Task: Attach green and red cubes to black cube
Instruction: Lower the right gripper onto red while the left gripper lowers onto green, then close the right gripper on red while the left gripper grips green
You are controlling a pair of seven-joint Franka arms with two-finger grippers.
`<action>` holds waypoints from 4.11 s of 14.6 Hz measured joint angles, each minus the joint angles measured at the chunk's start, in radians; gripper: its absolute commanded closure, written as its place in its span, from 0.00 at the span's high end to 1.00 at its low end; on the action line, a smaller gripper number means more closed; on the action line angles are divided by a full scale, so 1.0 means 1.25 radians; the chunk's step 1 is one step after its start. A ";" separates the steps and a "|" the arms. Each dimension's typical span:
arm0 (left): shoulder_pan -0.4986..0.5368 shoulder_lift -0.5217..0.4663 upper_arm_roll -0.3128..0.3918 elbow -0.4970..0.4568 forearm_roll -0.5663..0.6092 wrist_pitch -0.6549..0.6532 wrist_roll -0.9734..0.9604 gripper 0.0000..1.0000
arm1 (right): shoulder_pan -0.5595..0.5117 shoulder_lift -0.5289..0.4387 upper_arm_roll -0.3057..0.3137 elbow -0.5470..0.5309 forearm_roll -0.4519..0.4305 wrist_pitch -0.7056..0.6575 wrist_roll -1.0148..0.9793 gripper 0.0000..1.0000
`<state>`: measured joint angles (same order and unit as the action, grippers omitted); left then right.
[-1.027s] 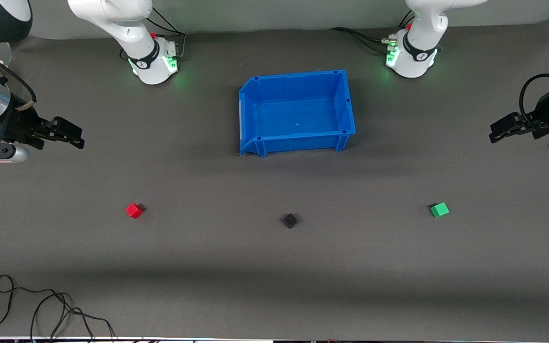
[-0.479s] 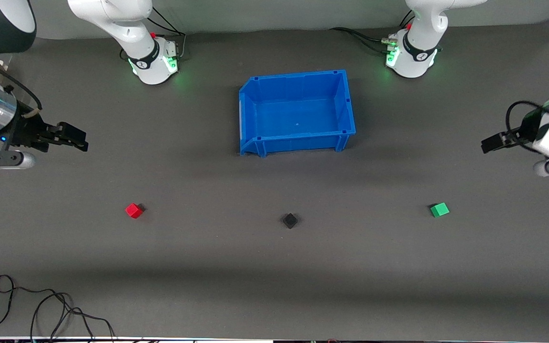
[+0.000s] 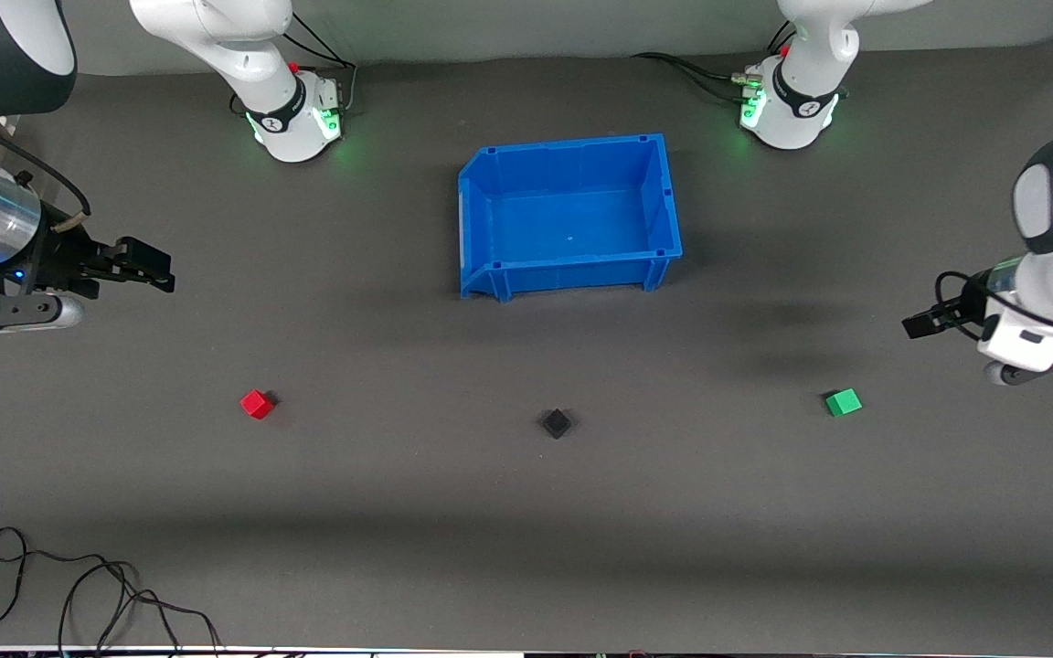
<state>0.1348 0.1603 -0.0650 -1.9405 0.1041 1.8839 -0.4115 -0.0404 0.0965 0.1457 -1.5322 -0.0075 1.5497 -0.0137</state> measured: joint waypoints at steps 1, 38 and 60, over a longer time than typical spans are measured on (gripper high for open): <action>0.010 0.004 0.001 -0.028 0.001 0.038 -0.029 0.98 | 0.000 0.009 0.000 -0.006 0.000 0.019 -0.039 1.00; -0.016 0.305 -0.010 -0.034 -0.080 0.532 -0.980 0.79 | -0.035 0.362 -0.054 -0.428 0.000 0.926 -0.509 0.91; -0.019 0.293 -0.004 -0.031 -0.077 0.550 -0.979 0.00 | -0.035 0.357 -0.051 -0.426 0.143 0.924 -0.506 0.00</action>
<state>0.1108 0.5261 -0.0705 -1.9796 0.0073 2.5708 -1.6356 -0.0836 0.5432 0.0823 -2.0652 0.1714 2.7042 -0.6464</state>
